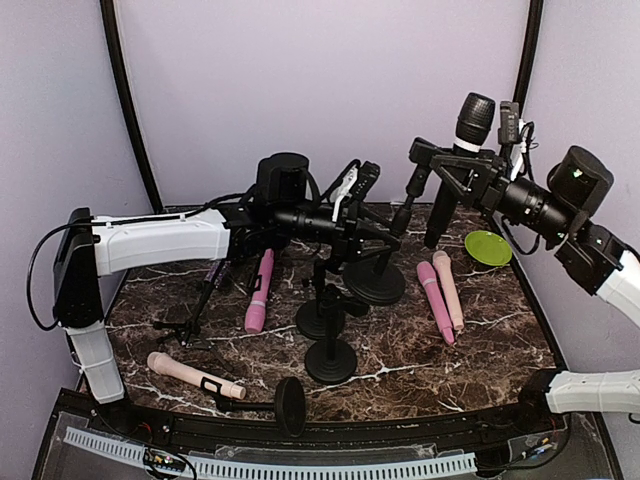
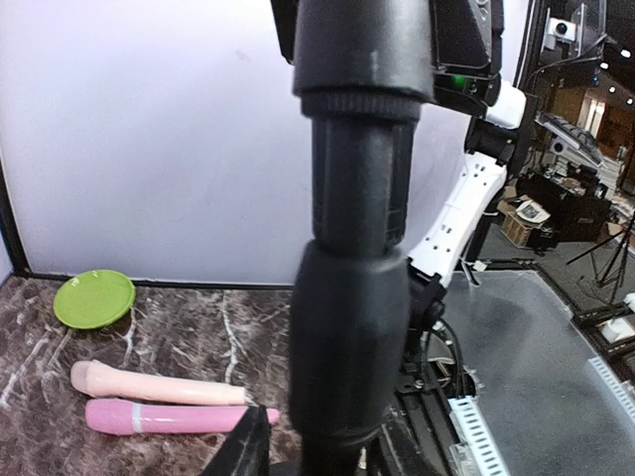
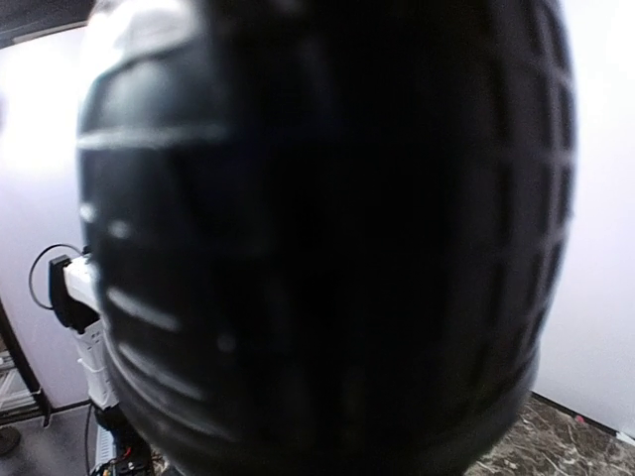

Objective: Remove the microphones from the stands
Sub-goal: Pass from the left arm to the right, then place the microphone stand with the microphone at the center of the board.

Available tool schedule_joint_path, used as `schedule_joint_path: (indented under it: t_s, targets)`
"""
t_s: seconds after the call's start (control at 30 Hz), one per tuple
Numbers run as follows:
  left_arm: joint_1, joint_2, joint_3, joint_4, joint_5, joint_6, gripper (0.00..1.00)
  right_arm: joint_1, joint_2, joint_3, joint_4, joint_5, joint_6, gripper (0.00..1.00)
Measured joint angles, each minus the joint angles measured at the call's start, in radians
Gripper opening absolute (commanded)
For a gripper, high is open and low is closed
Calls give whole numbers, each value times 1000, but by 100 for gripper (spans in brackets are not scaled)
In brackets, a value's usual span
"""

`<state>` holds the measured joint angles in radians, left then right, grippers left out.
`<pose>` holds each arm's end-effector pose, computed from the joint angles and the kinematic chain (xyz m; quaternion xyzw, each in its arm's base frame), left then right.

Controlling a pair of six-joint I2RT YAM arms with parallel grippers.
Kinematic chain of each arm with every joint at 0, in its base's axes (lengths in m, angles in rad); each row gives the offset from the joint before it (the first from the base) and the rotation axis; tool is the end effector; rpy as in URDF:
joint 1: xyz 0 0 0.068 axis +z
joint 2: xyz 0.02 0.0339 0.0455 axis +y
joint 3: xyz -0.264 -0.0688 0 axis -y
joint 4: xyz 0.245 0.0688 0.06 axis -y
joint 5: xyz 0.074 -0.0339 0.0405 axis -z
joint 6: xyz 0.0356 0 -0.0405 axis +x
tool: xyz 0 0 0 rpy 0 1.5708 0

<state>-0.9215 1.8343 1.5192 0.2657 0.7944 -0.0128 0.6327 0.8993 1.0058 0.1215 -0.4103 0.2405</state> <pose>0.2453 -0.3651 0.3446 0.5328 0.4831 -0.5365 0.4414 0.1504 0.1279 0.4300 -0.2751 0.5663 0.4390 0.6410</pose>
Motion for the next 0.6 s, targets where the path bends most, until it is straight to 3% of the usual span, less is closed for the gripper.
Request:
schedule_joint_path:
  t_s: [0.1, 0.23, 0.6]
  targets:
    - [4, 34, 32, 14, -9, -2, 61, -1, -36, -32, -11, 70, -1, 0]
    - [10, 44, 40, 31, -8, -13, 69, -1, -57, -61, -11, 132, -1, 0]
    - [10, 45, 44, 66, 29, -31, 75, -1, -98, -86, -60, 250, -15, 0]
